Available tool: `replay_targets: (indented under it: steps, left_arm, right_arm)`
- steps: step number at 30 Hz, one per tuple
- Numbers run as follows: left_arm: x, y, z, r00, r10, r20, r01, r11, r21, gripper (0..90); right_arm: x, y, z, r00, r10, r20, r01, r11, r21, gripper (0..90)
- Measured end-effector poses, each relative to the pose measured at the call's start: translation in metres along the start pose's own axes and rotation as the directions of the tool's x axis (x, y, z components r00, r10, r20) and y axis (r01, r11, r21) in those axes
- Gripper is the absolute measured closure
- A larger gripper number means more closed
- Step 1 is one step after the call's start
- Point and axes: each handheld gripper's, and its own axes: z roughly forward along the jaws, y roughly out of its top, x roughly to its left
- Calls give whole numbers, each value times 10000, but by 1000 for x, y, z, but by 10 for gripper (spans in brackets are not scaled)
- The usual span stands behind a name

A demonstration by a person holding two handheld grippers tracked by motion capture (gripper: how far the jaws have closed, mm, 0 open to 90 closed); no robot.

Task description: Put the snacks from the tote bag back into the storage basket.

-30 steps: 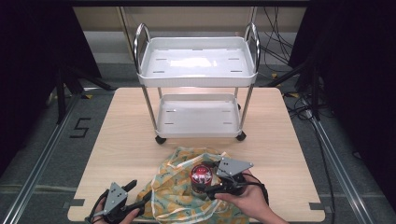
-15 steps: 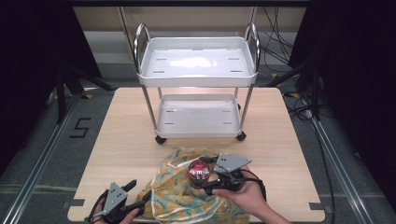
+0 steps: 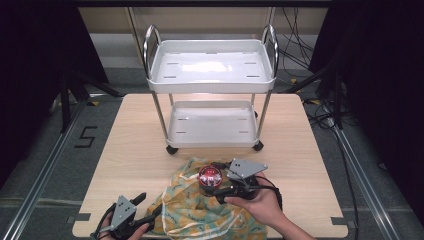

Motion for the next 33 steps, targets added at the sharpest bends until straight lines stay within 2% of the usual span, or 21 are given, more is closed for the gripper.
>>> replay_targets:
  steps: [3,4,8,10,13,14,15,17,18,19,21,22,25,27,28,29,30,33]
  left_arm:
    - [1,0,-1,10000,58,26,-58,10000,-48,319]
    - [1,0,-1,9999,153,41,-153,9999,-45,320]
    - [1,0,-1,9999,131,48,-131,9999,13,320]
    - [1,0,-1,9999,169,15,-169,9998,93,319]
    - [1,0,-1,9999,137,-15,-137,9999,49,319]
    - [1,0,0,9999,130,50,-130,9999,-2,319]
    - [1,0,0,9999,132,45,-132,9999,7,319]
    - [1,0,0,9999,134,51,-134,9999,-2,319]
    - [1,0,0,9999,134,48,-134,9999,-4,319]
    - [1,0,0,9999,122,50,-122,9999,-4,319]
    - [1,0,0,9999,141,45,-141,9999,-9,319]
    - [0,0,0,10000,-17,9,17,10000,-32,319]
    - [0,0,0,10000,-18,-7,18,10000,-20,319]
    - [1,1,-1,9999,146,41,-146,9999,-15,319]
    - [0,0,0,10000,-22,7,22,10000,-56,319]
    - [0,0,0,10000,-25,5,25,10000,-53,319]
    - [0,0,0,10000,-14,4,14,10000,-31,319]
    - [1,1,-1,9998,197,44,-197,9998,18,319]
  right_arm:
    - [-1,1,1,9999,-39,128,40,10000,-41,266]
    - [-3,3,2,9998,-215,1,215,9998,31,266]
    - [-3,5,4,10000,-11,-5,11,10000,20,266]
    - [-3,5,5,10000,-80,11,80,10000,-24,266]
    - [-4,7,5,10000,-42,-37,42,10000,59,266]
    - [-5,8,5,9997,-236,35,236,9997,23,266]
    - [-4,8,6,10000,-50,78,50,10000,-39,266]
    - [-5,8,6,9999,24,142,-23,10000,-32,266]
    - [-7,9,6,9998,-185,28,185,9998,14,266]
    - [-7,10,6,10000,-37,-3,37,10000,74,266]
    - [-7,10,7,9999,-73,85,73,10000,-40,266]
    - [-8,11,7,9999,-79,85,79,10000,-38,266]
    - [-8,13,8,10000,-57,74,58,10000,-76,266]
    - [-8,14,8,9999,-33,121,34,9999,-121,266]
    - [-9,15,7,9999,-108,90,109,9999,-86,266]
    - [-9,16,7,9999,-162,39,162,9999,-45,266]
    - [-8,16,8,9999,-29,116,31,9999,-146,266]
    - [-10,19,8,9998,-135,125,137,9998,-153,266]
